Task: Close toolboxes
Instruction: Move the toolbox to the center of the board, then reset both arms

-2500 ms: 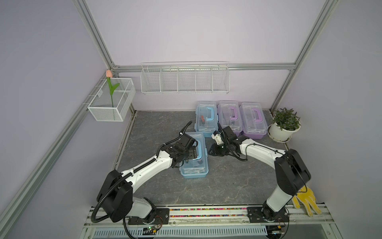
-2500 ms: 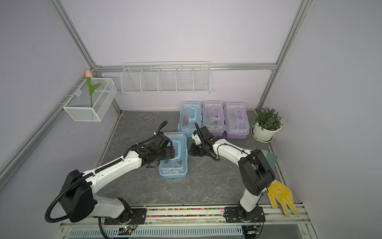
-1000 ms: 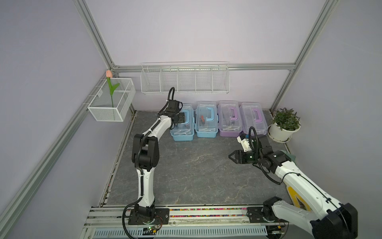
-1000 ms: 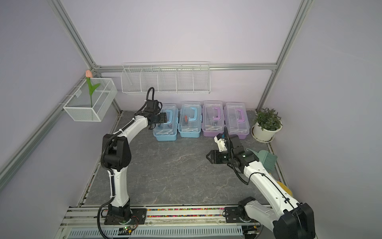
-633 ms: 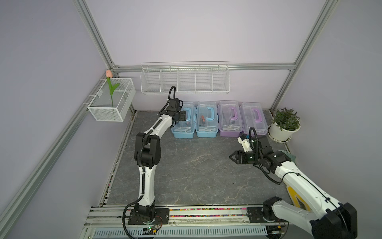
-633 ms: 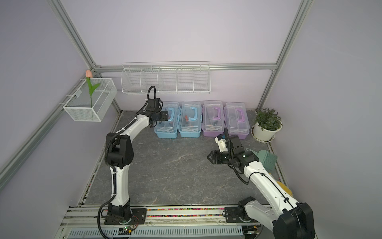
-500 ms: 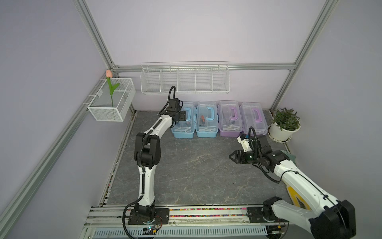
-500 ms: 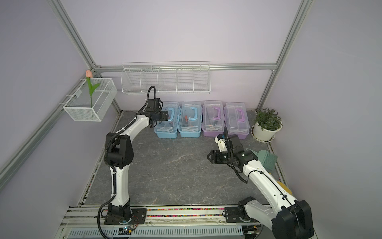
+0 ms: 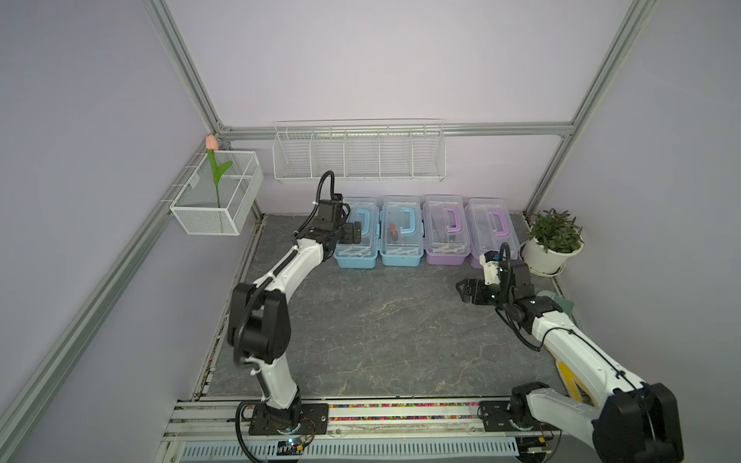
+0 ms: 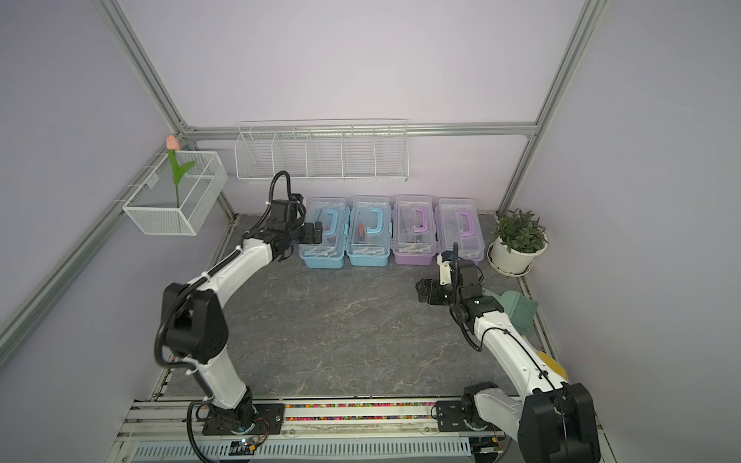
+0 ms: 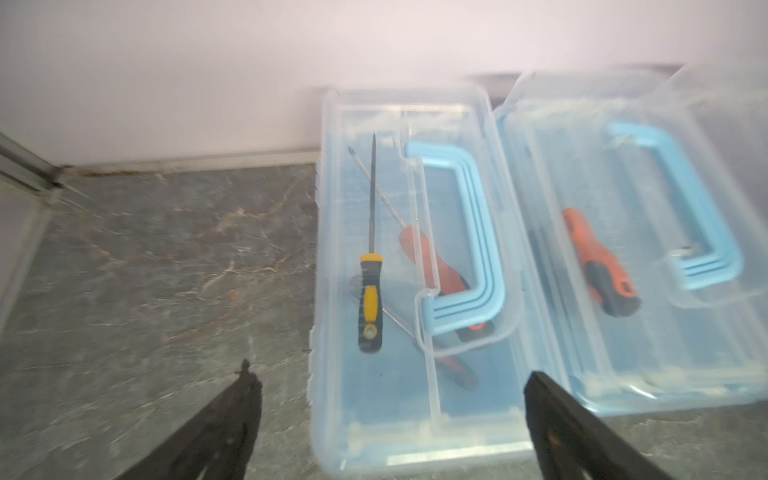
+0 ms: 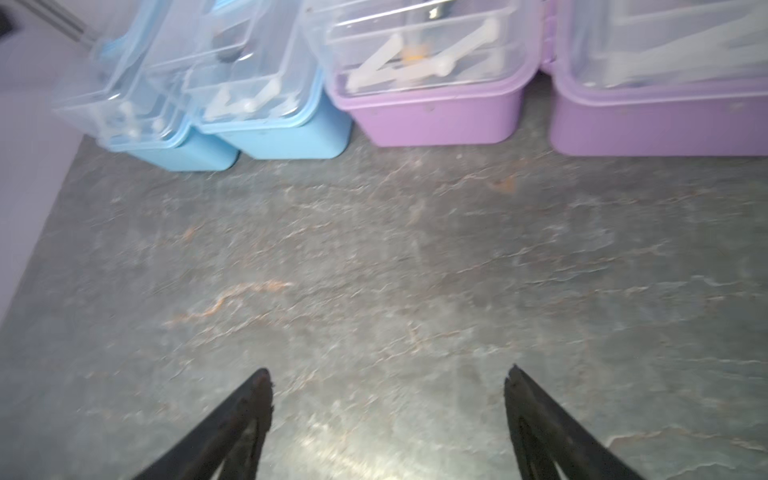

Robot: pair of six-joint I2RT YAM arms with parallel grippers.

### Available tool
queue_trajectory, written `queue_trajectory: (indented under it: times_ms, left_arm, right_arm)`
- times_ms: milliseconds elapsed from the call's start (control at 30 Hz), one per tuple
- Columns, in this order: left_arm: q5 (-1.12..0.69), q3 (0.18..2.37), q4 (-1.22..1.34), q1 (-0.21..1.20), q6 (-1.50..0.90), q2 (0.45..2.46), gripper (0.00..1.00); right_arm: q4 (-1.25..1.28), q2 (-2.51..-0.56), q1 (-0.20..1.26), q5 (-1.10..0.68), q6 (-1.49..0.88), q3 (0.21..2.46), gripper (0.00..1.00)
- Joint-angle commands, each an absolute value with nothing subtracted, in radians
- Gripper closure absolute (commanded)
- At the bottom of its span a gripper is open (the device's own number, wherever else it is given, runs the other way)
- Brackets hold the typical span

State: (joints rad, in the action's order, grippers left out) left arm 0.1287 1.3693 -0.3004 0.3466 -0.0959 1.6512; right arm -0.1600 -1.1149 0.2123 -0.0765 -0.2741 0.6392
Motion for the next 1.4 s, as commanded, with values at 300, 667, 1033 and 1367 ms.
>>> queue_trajectory:
  times_ms: [300,667,1033,1367]
  left_arm:
    - [0.492,0.563,0.12,0.214,-0.166,1.131,0.01]
    - [0.377,0.544,0.547,0.1,-0.047,1.472,0.0]
    - [0.367,0.432,0.783,0.086,-0.054,1.516,0.0]
    - [0.368,0.434,0.779,0.086,-0.055,1.515,0.0]
  right_arm:
    - [0.277,-1.197,0.067,0.2,-0.006,0.485,0.11]
    - [0.704,-1.47,0.05,0.191,0.06,0.458,0.11]
    - [0.936,-1.543,0.001,0.137,0.02,0.358,0.11]
    - [0.957,-1.549,0.003,0.126,0.026,0.354,0.11]
